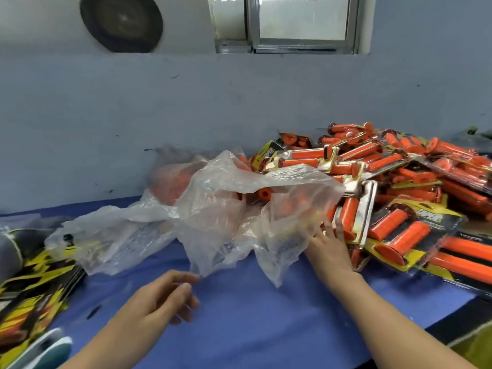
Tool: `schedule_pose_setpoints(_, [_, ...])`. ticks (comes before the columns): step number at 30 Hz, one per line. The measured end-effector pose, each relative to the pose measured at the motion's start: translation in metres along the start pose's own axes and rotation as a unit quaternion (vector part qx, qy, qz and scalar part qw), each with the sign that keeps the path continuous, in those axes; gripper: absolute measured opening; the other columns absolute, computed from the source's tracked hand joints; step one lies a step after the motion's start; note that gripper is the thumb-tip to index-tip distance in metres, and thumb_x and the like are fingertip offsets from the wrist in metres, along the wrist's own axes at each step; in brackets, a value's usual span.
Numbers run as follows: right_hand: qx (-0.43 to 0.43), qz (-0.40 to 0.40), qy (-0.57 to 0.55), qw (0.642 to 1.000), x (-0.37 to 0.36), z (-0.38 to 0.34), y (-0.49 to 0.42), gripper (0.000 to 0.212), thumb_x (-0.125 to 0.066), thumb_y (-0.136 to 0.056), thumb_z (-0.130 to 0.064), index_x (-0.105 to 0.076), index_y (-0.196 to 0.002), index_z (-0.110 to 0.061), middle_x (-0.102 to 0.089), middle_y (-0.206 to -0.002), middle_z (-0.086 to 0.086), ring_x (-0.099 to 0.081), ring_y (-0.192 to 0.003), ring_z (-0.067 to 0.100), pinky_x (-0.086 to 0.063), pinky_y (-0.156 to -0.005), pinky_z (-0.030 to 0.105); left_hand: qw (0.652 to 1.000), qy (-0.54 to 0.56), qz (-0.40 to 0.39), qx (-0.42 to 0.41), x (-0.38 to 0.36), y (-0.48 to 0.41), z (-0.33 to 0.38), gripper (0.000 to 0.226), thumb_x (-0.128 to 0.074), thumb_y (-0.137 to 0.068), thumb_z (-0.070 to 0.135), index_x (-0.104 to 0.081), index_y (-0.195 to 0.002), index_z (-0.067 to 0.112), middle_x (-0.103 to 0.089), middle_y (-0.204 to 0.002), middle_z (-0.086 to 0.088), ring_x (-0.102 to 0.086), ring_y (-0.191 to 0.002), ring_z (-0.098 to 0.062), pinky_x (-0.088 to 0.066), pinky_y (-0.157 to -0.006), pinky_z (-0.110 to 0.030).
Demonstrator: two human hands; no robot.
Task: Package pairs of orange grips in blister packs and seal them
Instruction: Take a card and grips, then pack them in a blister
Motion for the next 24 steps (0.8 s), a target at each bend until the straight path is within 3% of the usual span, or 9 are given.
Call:
schedule_pose_setpoints(2, [-0.003, 0.024, -0.008, 1.000, 0.008, -0.011, 0.006, 0.066, -0.049, -0.095, -0.018, -0.021, -0.155, -0.014, -0.023, -0.160, 0.010, -0.009, -0.148, 0.039, 0.007, -0.116, 0.060, 0.998, 0.037, 0.041, 0.017, 0.015, 0.006, -0.009, 0.020, -0.048, -0.099, 0.020, -0.064, -0.111, 0.016, -0.074, -0.090, -0.008, -0.069, -0.077, -0.022, -0.055, -0.067, -0.027])
schedule_pose_setpoints(5, [-0.025, 0.100, -0.064, 0.993, 0.019, -0.025, 0.022, 0.060, -0.071, -0.077, -0.008, -0.054, -0.133, 0.002, -0.052, -0.138, 0.023, -0.040, -0.136, 0.043, -0.024, -0.112, 0.062, 0.993, 0.071, 0.086, 0.029, 0.035, 0.016, -0.024, 0.020, -0.048, -0.100, 0.020, -0.064, -0.110, 0.016, -0.073, -0.089, -0.009, -0.069, -0.078, -0.025, -0.055, -0.067, -0.031])
schedule_pose_setpoints(7, [-0.065, 0.132, -0.115, 0.983, 0.026, -0.033, 0.037, 0.044, -0.067, -0.077, -0.004, -0.060, -0.119, 0.004, -0.057, -0.128, 0.027, -0.048, -0.127, 0.045, -0.032, -0.109, 0.059, 0.990, 0.077, 0.114, 0.035, 0.046, 0.024, -0.036, 0.019, -0.048, -0.101, 0.020, -0.064, -0.110, 0.016, -0.073, -0.089, -0.008, -0.070, -0.077, -0.025, -0.054, -0.069, -0.033])
schedule_pose_setpoints(9, [-0.122, 0.169, -0.169, 0.963, 0.038, -0.044, 0.052, 0.026, -0.057, -0.078, -0.003, -0.061, -0.103, 0.004, -0.061, -0.107, 0.028, -0.056, -0.103, 0.046, -0.045, -0.089, 0.057, 0.988, 0.064, 0.136, 0.039, 0.056, 0.032, -0.049, 0.017, -0.048, -0.102, 0.019, -0.063, -0.109, 0.017, -0.073, -0.088, -0.006, -0.069, -0.076, -0.023, -0.053, -0.070, -0.034])
schedule_pose_setpoints(11, [-0.164, 0.181, -0.233, 0.941, 0.054, -0.062, 0.065, 0.010, -0.057, -0.080, -0.002, -0.058, -0.090, 0.000, -0.060, -0.093, 0.024, -0.055, -0.087, 0.043, -0.043, -0.075, 0.051, 0.987, 0.033, 0.151, 0.043, 0.066, 0.041, -0.061, 0.016, -0.048, -0.103, 0.020, -0.062, -0.109, 0.020, -0.073, -0.088, -0.001, -0.069, -0.075, -0.018, -0.053, -0.070, -0.032])
schedule_pose_setpoints(14, [-0.165, 0.043, -0.339, 0.925, 0.066, -0.106, 0.075, 0.015, -0.051, -0.091, -0.023, -0.048, -0.077, -0.019, -0.060, -0.076, 0.003, -0.051, -0.073, 0.032, -0.040, -0.070, 0.041, 0.981, -0.008, 0.189, 0.043, 0.086, 0.052, -0.072, 0.014, -0.048, -0.103, 0.022, -0.062, -0.106, 0.026, -0.072, -0.088, 0.002, -0.068, -0.075, -0.011, -0.050, -0.071, -0.029])
schedule_pose_setpoints(17, [-0.052, -0.116, -0.345, 0.930, 0.070, -0.170, 0.095, 0.022, -0.040, -0.089, -0.039, -0.048, -0.076, -0.023, -0.060, -0.069, -0.008, -0.056, -0.069, 0.019, -0.040, -0.059, 0.032, 0.962, -0.065, 0.262, 0.047, 0.112, 0.067, -0.072, 0.013, -0.049, -0.102, 0.025, -0.061, -0.103, 0.029, -0.071, -0.084, 0.003, -0.066, -0.074, -0.004, -0.049, -0.072, -0.026])
schedule_pose_setpoints(20, [0.103, -0.085, -0.303, 0.944, 0.086, -0.232, 0.108, 0.018, -0.038, -0.091, -0.041, -0.045, -0.082, -0.026, -0.061, -0.080, -0.010, -0.056, -0.077, 0.015, -0.034, -0.060, 0.030, 0.916, -0.190, 0.352, 0.026, 0.159, 0.090, -0.059, 0.013, -0.050, -0.100, 0.028, -0.063, -0.099, 0.030, -0.070, -0.082, 0.008, -0.062, -0.072, -0.004, -0.049, -0.067, -0.024])
schedule_pose_setpoints(24, [0.216, -0.021, -0.261, 0.941, 0.103, -0.280, 0.105, 0.009, -0.035, -0.097, -0.042, -0.041, -0.097, -0.035, -0.060, -0.102, -0.010, -0.055, -0.095, 0.014, -0.032, -0.076, 0.032, 0.778, -0.468, 0.411, 0.085, 0.252, 0.127, -0.054, 0.019, -0.050, -0.097, 0.024, -0.065, -0.106, 0.015, -0.068, -0.104, -0.011, -0.059, -0.095, -0.032, -0.048, -0.081, -0.042])
Point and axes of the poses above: each hand's wrist, its own y-axis away from the middle knuckle, its own x-axis out of the back of the hand, z = x × y, the point moved 4 cm from there along -y, towards the middle knuckle
